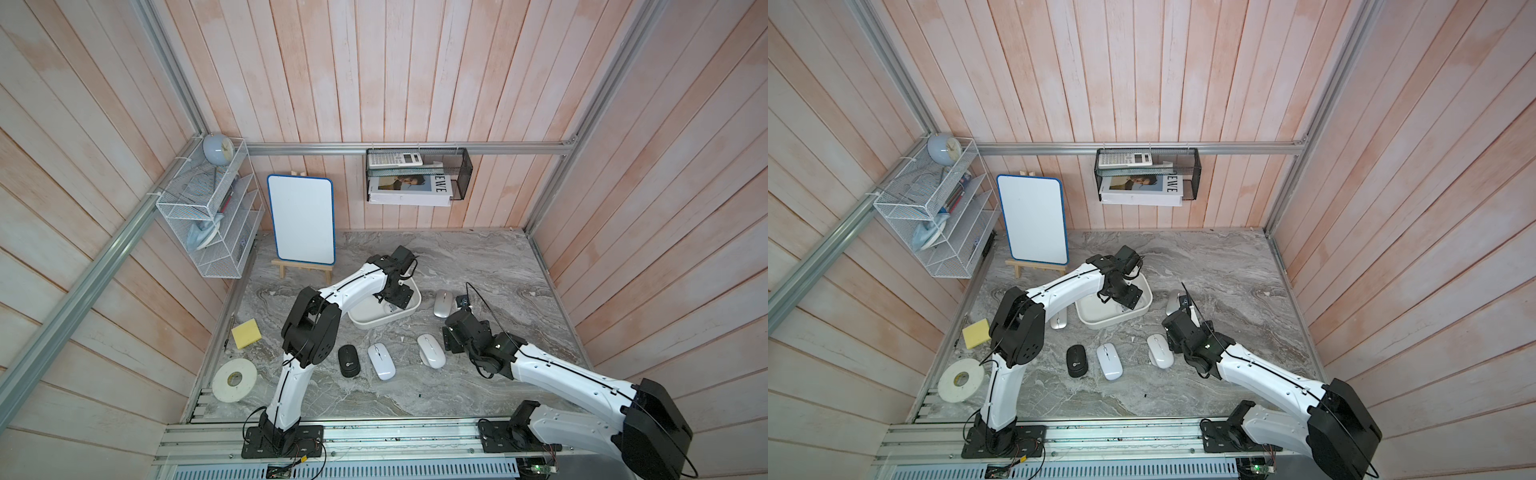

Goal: Take out the mouse from the storage box
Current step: Pick up the mouse from the storage box.

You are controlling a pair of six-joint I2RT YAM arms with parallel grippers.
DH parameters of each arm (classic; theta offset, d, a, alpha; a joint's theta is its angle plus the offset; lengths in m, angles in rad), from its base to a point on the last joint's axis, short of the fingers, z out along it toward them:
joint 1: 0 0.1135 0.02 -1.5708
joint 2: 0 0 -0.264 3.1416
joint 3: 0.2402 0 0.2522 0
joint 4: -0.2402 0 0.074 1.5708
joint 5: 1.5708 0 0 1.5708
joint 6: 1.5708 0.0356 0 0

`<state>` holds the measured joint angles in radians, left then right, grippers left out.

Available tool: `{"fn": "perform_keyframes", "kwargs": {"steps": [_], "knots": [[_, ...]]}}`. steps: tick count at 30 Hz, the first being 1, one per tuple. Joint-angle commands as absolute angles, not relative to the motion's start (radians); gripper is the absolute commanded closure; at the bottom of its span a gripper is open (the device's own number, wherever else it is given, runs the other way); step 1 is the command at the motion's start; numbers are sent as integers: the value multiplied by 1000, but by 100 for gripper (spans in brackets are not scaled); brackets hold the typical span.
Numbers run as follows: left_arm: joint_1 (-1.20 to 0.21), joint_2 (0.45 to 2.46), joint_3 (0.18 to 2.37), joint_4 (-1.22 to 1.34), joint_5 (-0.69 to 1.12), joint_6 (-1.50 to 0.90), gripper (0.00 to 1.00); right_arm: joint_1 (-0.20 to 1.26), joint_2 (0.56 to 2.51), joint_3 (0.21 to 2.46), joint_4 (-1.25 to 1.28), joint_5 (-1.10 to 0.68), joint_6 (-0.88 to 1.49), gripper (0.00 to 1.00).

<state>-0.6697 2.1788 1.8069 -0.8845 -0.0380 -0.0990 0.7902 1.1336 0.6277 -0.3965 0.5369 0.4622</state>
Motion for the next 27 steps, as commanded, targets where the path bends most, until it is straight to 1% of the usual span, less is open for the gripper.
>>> {"fn": "perform_keyframes", "kwargs": {"steps": [1,7,13,14,16,19,20,23,25,27], "knots": [[-667,2214,1844,-931,-9,-72,17,785,1144,647,-399,538,451,14],[-648,2265,1861,-942,12,-99,25,785,1148,648,-401,538,451,14],[-623,2255,1825,-879,22,-139,46,785,1149,650,-402,537,452,14],[-623,2249,1817,-867,18,-141,49,785,1150,650,-402,537,451,14],[-619,2241,1806,-854,16,-141,51,785,1150,649,-401,537,451,14],[-613,2242,1797,-852,23,-141,51,785,1150,650,-402,538,451,14],[-611,2244,1795,-852,25,-141,49,784,1150,649,-403,538,452,14],[-606,2251,1785,-843,41,-141,38,784,1150,650,-403,538,453,14],[-604,2256,1778,-833,58,-141,33,785,1151,650,-403,538,453,14],[-602,2264,1776,-827,71,-141,32,784,1151,650,-403,538,453,14]]}}
